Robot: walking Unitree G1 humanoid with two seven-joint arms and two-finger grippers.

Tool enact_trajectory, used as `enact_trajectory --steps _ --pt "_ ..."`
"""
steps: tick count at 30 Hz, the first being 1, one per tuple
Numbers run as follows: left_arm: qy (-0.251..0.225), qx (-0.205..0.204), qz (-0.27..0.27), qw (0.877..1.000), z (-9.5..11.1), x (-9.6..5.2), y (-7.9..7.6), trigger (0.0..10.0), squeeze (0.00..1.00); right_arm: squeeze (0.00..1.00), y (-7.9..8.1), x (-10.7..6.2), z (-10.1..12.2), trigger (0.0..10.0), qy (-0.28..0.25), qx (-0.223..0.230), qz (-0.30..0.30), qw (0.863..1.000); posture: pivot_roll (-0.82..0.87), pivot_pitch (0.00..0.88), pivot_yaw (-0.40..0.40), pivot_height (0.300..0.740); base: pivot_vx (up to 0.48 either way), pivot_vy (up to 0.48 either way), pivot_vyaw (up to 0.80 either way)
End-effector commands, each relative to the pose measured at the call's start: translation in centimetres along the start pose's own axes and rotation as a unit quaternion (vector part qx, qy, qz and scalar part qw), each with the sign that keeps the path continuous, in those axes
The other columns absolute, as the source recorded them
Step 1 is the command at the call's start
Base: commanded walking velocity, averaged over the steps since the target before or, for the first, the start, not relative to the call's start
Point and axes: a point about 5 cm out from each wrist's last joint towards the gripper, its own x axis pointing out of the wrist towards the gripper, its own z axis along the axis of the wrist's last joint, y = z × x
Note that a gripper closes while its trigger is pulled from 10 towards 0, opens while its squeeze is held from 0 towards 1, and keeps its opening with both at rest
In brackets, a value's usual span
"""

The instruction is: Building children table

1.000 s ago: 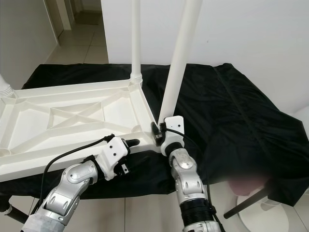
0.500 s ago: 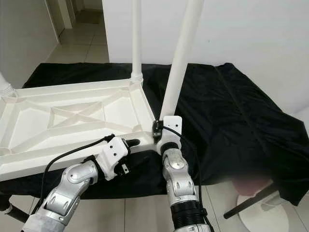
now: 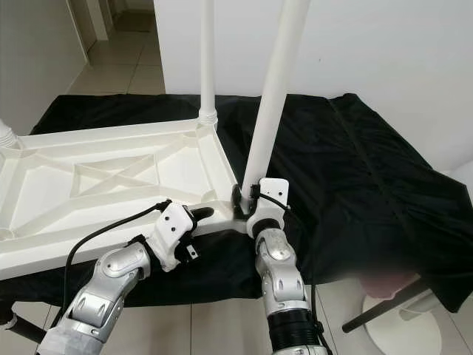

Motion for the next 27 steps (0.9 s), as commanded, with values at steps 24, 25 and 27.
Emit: enact_trajectory --steps 24,25,27 --pt "-0.009 0.001 -0.005 1.000 1.3 -1.6 0.5 10.0 0.00 0.00 -3.9 0.6 1.9 10.0 -0.010 -0.104 0.260 0.960 0.03 0.000 -0.005 0.740 0.000 0.000 0.00" --pt "-0.009 0.001 -0.005 1.000 1.3 -1.6 0.5 10.0 0.00 0.00 -3.9 0.6 1.9 10.0 -0.010 -0.104 0.260 0.960 0.03 0.000 -0.005 0.740 0.000 0.000 0.00" --pt "-0.007 0.002 -0.012 1.000 1.3 -1.5 0.5 10.0 0.00 0.00 -4.3 1.0 1.5 10.0 0.008 -0.116 0.280 0.953 0.03 0.000 -0.005 0.740 0.000 0.000 0.00"
